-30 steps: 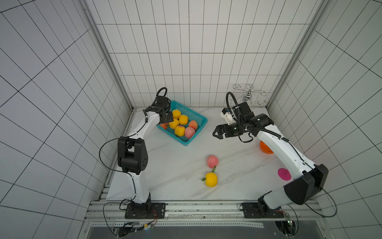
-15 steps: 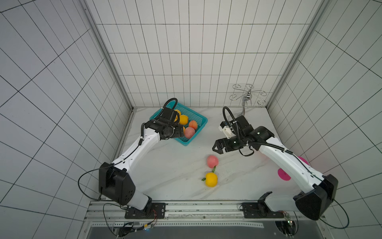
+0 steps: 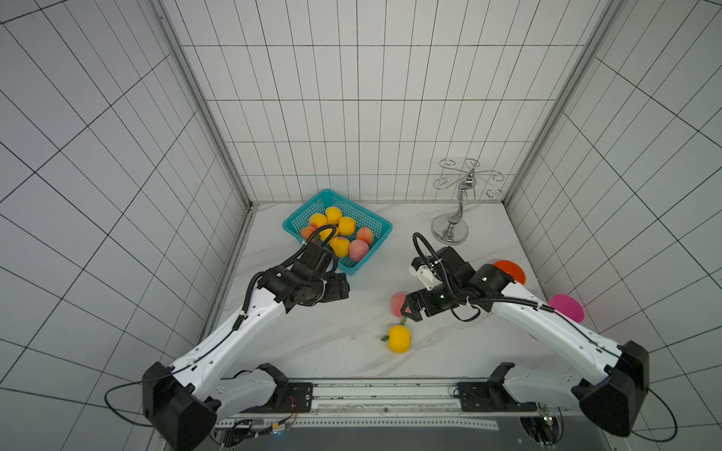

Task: Put the peaches into the basket
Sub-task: Pick up the peach from the center of the board.

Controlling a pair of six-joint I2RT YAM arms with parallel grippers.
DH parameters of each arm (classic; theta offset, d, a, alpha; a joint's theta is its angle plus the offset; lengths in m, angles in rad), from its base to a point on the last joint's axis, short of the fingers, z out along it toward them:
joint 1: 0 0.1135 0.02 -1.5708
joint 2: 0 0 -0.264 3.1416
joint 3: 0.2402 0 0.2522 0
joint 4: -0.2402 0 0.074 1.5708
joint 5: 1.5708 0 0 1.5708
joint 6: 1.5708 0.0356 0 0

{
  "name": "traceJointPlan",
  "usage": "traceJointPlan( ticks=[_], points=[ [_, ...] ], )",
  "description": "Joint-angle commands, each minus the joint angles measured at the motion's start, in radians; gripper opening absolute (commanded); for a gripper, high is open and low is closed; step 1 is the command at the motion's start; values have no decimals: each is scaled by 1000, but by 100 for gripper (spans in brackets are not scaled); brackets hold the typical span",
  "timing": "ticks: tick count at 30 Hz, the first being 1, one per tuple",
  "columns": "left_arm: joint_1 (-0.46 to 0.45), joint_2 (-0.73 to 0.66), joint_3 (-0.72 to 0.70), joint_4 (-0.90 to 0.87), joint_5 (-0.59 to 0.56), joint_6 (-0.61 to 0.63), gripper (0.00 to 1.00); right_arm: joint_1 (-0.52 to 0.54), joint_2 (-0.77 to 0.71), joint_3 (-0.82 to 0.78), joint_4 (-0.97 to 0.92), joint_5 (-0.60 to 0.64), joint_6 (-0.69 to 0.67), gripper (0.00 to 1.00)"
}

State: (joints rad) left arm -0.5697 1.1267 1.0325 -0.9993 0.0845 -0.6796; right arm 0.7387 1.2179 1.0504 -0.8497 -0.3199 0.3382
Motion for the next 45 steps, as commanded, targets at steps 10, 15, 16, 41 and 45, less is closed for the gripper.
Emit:
traceJointPlan(
  ticks=[10,15,16,41,45],
  points=[
    [-28,-112,-98,18,47,-146,90,66,8,-209,179,-36,81,99],
    [-42,-122,-93,0,52,-162,89,84,40,-258,276,-57,121,99],
    [-42,-122,-90,-6,52,-162,89,88,48,-268,298,-59,131,99],
    [-43,-57,-54,32,67,-157,89,121,216,-326,409,-67,99,99],
    [-44,-56,-44,26,61,-160,89,121,211,-331,412,-71,96,88]
  ],
)
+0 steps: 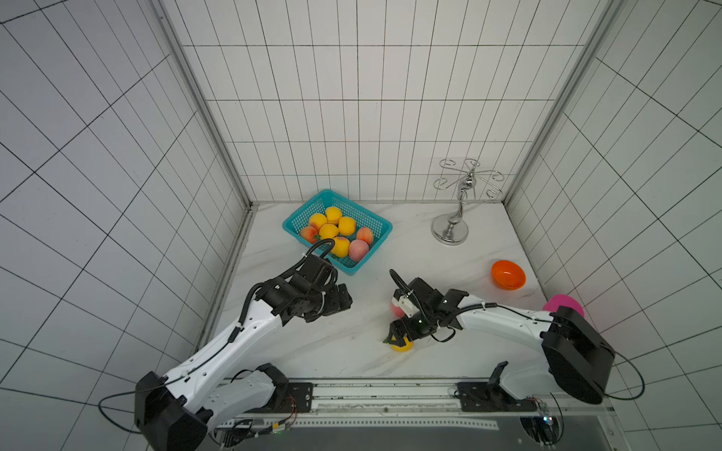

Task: Put the peaches into the basket
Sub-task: Pick up the peach from the center of the board.

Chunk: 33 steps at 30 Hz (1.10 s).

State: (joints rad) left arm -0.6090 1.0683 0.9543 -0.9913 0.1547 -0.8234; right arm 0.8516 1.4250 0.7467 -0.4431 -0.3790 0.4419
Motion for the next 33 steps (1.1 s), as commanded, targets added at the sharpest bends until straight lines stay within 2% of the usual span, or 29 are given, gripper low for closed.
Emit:
traceJointPlan(
  ticks=[1,6,8,12,18,22,23,25,33],
  points=[
    [-5,1,35,17,-9,-17,89,8,-2,-27,5,-12,-8,84],
    [-5,5,35,14,-6,-17,89,8,-39,-25,0,-14,-8,61],
    [-6,7,38,17,-3,-16,89,7,-61,-15,-16,-8,-11,56],
    [-5,19,53,27,6,-8,89,8,-128,19,-55,-11,-27,56],
    [-4,78,119,22,29,45,89,7,-239,91,-86,6,-83,63],
    [9,131,162,63,76,63,90,7,-274,164,-111,47,-136,65],
    [18,142,168,82,101,65,91,7,-277,180,-114,54,-147,65],
    [43,170,182,135,179,66,98,7,-276,210,-118,68,-174,65],
    [97,271,246,277,483,79,98,-18,-252,306,-115,83,-248,66]
  ],
)
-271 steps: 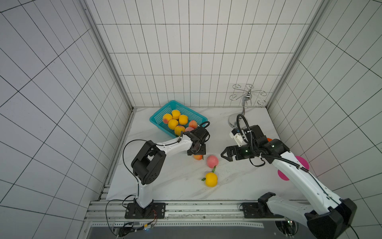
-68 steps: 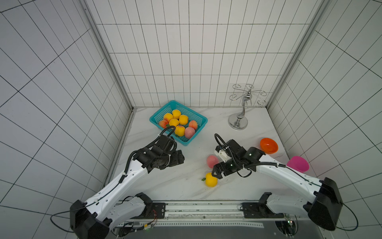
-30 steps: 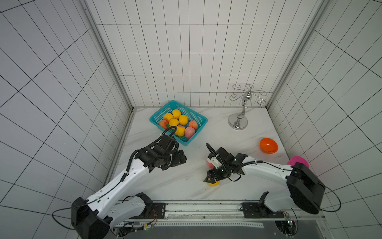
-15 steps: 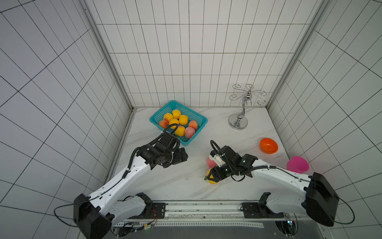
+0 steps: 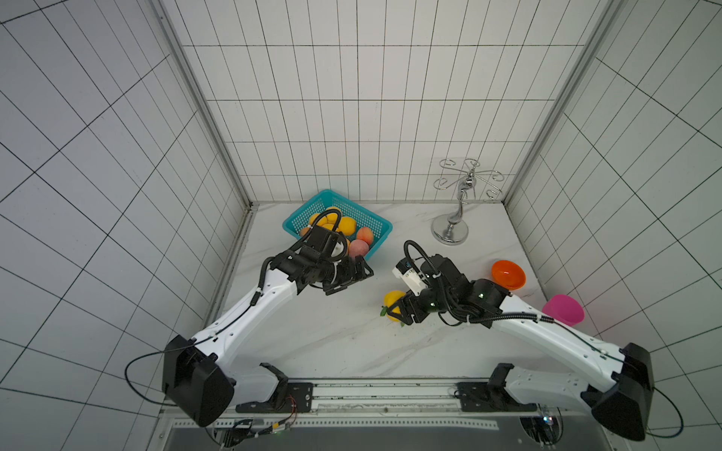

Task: Put the peaches into the basket
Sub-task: Pick up the peach from the center of the board, then place the peach in the basket.

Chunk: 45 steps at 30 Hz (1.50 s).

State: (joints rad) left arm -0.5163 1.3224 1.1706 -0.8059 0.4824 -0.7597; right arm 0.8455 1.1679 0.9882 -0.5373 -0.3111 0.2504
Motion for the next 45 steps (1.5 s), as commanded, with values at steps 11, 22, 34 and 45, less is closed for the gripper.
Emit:
traceJointPlan(
  ticks=[11,22,34,45],
  points=[
    [22,90,31,347,379,-63,98,-92,-2,117,43,40,-73,66],
    [3,138,59,400,449,-88,98,-142,-14,133,96,11,-108,67],
    [-75,193,93,460,453,-130,98,-176,-12,165,93,-35,-140,67],
    [-84,221,116,460,486,-129,78,-187,2,191,103,-6,-140,67]
  ],
)
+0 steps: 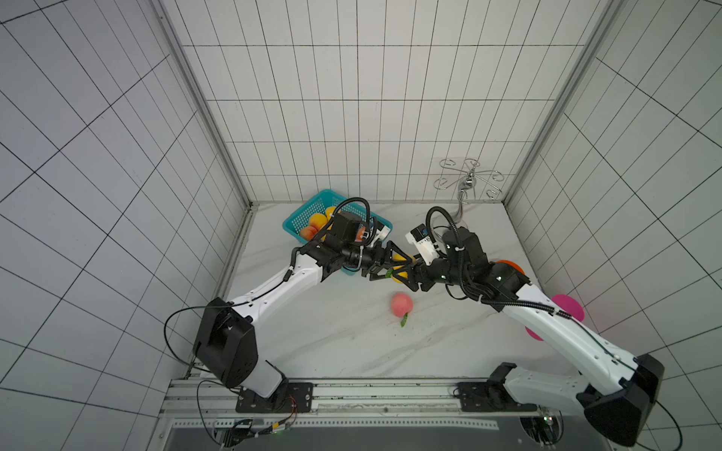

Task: Put the peaches into the basket
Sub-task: Place the peach in the basket.

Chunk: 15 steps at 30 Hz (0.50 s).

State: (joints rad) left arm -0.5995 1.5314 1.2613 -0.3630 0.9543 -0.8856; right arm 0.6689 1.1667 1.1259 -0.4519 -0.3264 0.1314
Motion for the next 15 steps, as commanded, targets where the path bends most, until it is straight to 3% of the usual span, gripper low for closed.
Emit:
traceJointPlan(
  ticks=[1,5,8,15],
  points=[
    [-1,12,23,20,15,-4,76,-11,4,54,17,9,-21,67],
    [-1,9,23,27,20,-6,64,-12,15,59,12,15,-17,67],
    [3,6,20,29,18,-6,63,-14,25,66,1,14,-16,67],
    [41,-5,15,10,-8,4,58,-19,29,72,-9,21,-1,88]
  ],
)
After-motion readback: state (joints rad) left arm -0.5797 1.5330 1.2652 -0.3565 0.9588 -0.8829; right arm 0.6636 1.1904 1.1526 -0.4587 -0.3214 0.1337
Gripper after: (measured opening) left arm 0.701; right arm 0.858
